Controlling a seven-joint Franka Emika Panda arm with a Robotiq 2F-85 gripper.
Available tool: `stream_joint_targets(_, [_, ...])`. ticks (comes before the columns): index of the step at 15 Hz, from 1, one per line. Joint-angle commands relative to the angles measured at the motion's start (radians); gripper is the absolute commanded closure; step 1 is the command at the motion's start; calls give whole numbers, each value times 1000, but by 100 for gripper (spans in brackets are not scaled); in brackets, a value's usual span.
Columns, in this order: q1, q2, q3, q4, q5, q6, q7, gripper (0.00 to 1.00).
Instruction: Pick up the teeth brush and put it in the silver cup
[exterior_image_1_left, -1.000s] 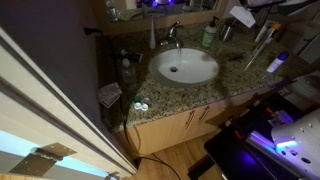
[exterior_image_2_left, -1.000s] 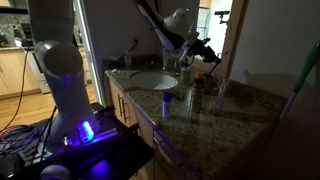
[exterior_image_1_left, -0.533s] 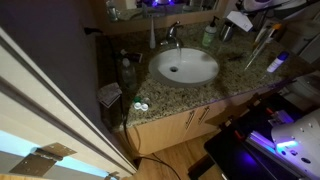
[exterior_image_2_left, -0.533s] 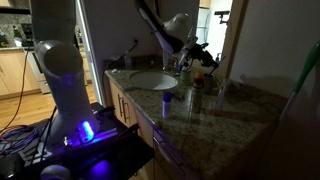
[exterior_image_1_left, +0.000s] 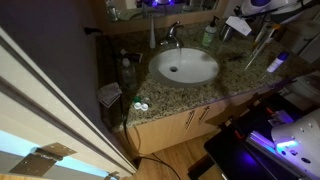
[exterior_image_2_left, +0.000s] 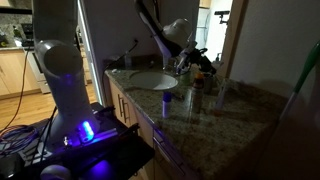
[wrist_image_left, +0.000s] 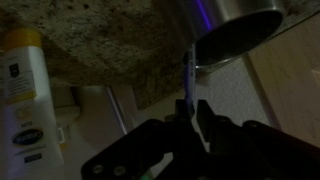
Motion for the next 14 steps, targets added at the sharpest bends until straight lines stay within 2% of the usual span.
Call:
stream_joint_targets(1, [-6,3,-1,-24,99,21,-94,49])
stream_joint_targets(5, [-13,4,2,-42,220,50,-177,21])
stream_joint_targets(8, [-23,13,5,-41,271,128,-154,2])
stream_joint_targets(11, [-41,25,7,-43,329,253,-154,0])
stream_joint_targets(14, [-72,50,18,-73,457,421,-215,0])
